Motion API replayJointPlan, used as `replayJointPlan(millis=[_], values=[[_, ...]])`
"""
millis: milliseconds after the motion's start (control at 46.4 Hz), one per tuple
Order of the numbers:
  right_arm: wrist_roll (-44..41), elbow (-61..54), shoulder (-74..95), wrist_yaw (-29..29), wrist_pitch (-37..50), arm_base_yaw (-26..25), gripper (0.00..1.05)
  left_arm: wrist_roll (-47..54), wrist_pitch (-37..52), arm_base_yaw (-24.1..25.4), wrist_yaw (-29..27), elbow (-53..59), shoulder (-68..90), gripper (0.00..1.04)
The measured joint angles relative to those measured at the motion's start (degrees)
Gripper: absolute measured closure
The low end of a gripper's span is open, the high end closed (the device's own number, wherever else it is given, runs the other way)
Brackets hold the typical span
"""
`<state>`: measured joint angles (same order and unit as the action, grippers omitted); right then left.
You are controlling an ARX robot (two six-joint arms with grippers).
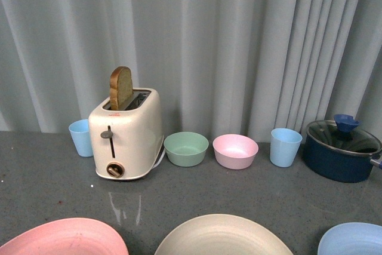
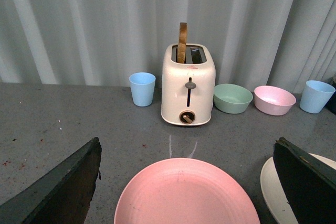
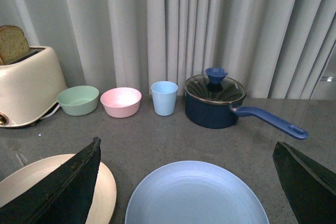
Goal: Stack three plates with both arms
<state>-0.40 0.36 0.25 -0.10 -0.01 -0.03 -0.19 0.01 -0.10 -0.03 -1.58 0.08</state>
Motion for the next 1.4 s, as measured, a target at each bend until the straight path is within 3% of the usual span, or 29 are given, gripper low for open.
replayJointPlan(millis=[1186,1272,1358,1401], values=[[0.0,0.0,0.0,0.0,0.0,0.0,0.07,0.0,0.0,0.0,-0.02,0.0,0.0,0.07],[-0.02,0.0,0.0,-0.09,0.0,-0.02,0.07,1.2,-16.09,4.48,9.55,-7.21,12.28,0.07],[0.0,0.0,0.0,0.04,0.0,0.02,0.07,2.05,-14.86,7.74,12.55,-10.45,21.7,0.07],[0.0,0.0,0.0,0.02,0.0,0.0,0.07,3.82,-9.44,9.25,13.9,-13.49,29.62,0.07]])
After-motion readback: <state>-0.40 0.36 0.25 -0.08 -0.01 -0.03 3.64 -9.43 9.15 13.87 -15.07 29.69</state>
